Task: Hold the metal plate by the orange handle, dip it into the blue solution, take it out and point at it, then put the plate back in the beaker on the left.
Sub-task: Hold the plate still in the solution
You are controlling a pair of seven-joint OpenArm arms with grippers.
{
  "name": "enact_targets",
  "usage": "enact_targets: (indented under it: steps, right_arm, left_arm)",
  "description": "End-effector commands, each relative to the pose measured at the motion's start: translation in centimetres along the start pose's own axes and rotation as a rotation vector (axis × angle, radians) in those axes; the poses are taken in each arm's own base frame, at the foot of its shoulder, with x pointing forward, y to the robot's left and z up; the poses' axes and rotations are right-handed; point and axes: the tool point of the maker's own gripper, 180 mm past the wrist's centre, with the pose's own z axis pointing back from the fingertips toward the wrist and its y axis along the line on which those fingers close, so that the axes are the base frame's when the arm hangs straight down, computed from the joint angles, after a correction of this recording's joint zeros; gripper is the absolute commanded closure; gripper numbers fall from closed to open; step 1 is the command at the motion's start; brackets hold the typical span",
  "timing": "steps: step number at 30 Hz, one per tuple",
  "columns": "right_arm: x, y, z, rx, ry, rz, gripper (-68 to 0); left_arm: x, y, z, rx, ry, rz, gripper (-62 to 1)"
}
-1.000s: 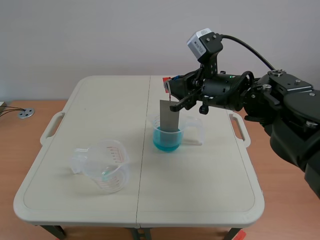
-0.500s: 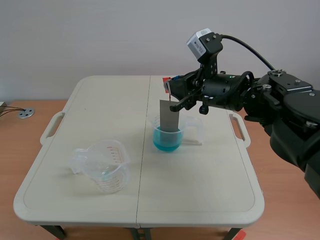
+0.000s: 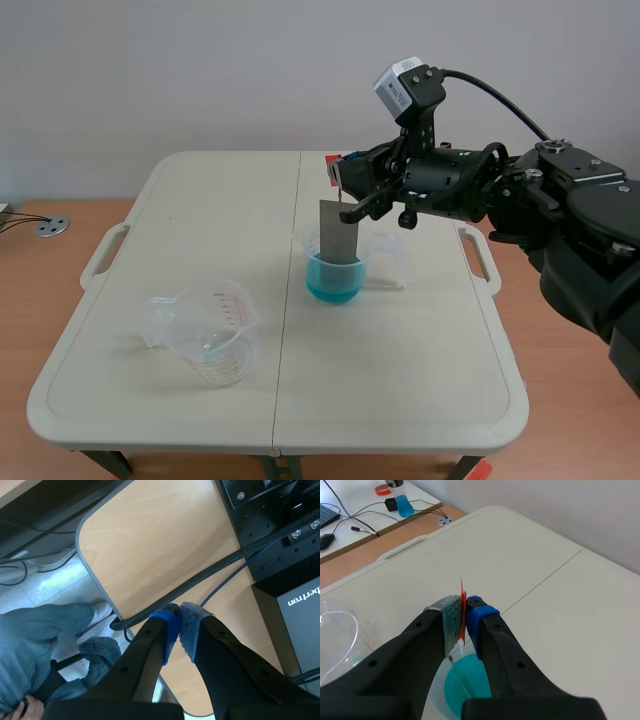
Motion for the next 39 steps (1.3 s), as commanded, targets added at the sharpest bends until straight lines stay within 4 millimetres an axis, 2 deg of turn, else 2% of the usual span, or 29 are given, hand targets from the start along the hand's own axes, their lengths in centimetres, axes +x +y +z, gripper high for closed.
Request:
enact_targets:
  steps: [1,39]
  right_arm:
    - [1.08,-0.54,-0.13,-0.006,-0.019,0.014,-1.3]
    - [1.83,-0.53,-0.11,-0.002,-0.056,0.016,-1.3]
  left_arm:
    - [0.33,-0.15,0.06,0.0,-0.012,0.009,-3.0]
    - [0.34,-0.16,0.05,0.0,-0.013,0.009,-3.0]
